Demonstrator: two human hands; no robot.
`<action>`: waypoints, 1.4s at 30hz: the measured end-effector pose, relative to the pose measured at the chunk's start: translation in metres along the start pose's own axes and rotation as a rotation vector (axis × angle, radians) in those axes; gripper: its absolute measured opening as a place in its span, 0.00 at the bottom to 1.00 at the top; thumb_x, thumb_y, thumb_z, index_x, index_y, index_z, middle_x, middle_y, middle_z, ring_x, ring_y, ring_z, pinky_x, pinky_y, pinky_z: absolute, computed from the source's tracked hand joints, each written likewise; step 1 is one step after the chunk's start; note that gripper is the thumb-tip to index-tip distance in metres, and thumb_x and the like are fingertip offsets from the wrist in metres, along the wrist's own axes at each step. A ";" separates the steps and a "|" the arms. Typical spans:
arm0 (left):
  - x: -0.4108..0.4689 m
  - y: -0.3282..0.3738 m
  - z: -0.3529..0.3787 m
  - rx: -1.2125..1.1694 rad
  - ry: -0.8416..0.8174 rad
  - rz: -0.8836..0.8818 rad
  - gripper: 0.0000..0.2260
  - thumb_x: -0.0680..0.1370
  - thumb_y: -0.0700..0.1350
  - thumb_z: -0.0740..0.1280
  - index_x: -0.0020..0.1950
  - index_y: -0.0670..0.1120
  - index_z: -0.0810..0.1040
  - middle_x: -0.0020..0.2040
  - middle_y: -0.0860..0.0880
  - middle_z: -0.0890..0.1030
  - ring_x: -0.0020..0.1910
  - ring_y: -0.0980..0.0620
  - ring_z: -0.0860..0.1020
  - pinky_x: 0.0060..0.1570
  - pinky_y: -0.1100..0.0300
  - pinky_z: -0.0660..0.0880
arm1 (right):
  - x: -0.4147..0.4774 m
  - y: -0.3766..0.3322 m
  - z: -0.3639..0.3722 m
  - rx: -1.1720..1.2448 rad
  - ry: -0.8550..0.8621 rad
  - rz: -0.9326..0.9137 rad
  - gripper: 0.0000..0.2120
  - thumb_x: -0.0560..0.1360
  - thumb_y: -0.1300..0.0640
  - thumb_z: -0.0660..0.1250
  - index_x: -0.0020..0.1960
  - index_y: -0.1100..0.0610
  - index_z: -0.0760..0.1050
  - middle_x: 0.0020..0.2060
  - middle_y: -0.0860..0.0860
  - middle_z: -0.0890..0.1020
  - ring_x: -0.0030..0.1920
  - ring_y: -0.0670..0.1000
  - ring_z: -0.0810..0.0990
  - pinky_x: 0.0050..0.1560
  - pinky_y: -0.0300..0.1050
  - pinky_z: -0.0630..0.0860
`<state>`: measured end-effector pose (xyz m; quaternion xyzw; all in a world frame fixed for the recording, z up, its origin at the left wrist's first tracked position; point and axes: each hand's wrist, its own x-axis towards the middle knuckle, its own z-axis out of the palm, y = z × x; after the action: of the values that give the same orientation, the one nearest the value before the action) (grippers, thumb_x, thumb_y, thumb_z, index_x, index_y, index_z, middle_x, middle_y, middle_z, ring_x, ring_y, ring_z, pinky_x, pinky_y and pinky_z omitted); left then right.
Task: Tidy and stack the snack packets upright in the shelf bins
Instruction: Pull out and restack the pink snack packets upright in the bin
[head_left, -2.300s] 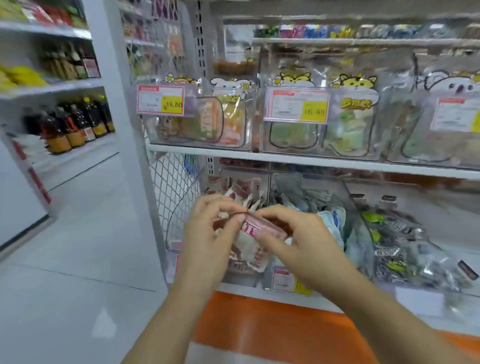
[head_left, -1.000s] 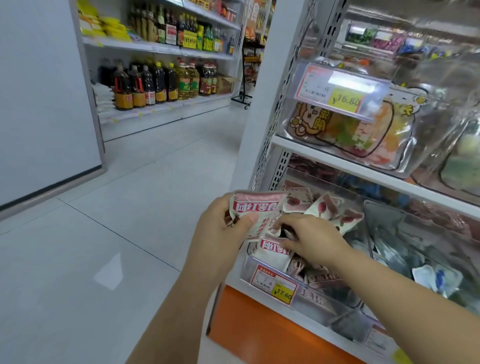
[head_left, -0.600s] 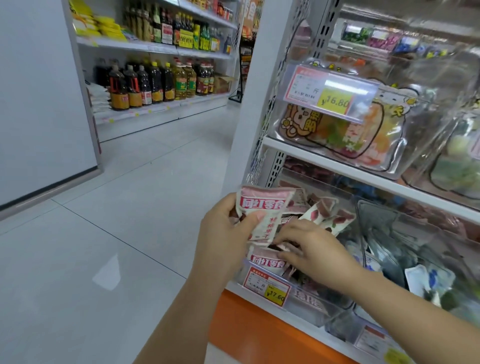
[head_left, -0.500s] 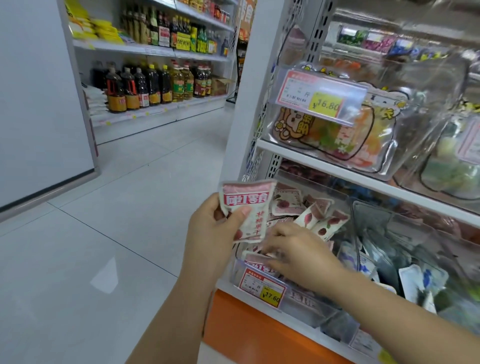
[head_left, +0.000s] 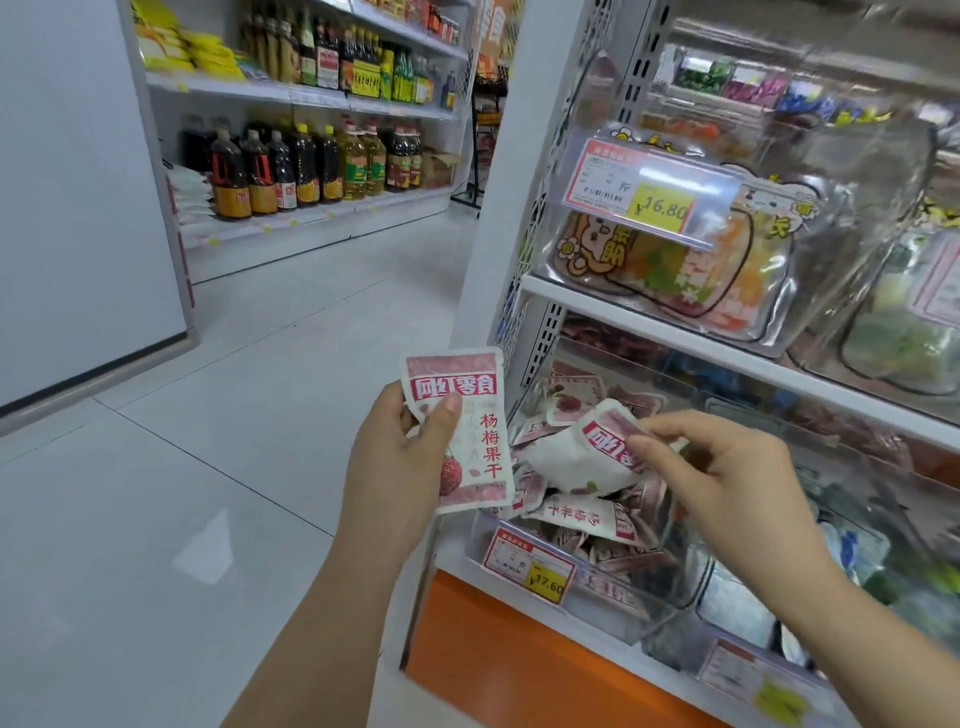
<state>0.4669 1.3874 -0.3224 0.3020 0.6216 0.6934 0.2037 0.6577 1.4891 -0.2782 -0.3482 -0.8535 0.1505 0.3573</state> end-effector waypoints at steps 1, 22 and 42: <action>-0.003 0.002 0.001 0.026 -0.012 0.046 0.04 0.78 0.49 0.63 0.52 0.52 0.75 0.42 0.58 0.80 0.38 0.68 0.79 0.27 0.73 0.72 | -0.004 -0.002 -0.004 -0.025 0.018 -0.035 0.06 0.71 0.58 0.71 0.44 0.48 0.82 0.34 0.33 0.78 0.34 0.34 0.76 0.36 0.25 0.69; -0.029 -0.010 0.037 0.319 -0.337 0.101 0.08 0.79 0.52 0.61 0.57 0.54 0.72 0.48 0.56 0.82 0.41 0.59 0.81 0.32 0.68 0.78 | -0.036 -0.004 -0.043 -0.104 -0.329 -0.146 0.12 0.71 0.46 0.68 0.36 0.52 0.83 0.32 0.44 0.83 0.36 0.40 0.80 0.39 0.36 0.76; -0.033 -0.009 0.047 0.075 -0.529 -0.093 0.14 0.80 0.57 0.54 0.53 0.54 0.76 0.43 0.55 0.84 0.43 0.58 0.82 0.50 0.55 0.78 | -0.011 -0.031 -0.041 -0.129 -0.350 -0.046 0.17 0.73 0.58 0.69 0.58 0.42 0.75 0.40 0.40 0.77 0.46 0.38 0.76 0.49 0.33 0.73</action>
<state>0.5219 1.4011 -0.3345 0.4511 0.5851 0.5569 0.3795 0.6770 1.4594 -0.2394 -0.3190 -0.9183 0.1457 0.1836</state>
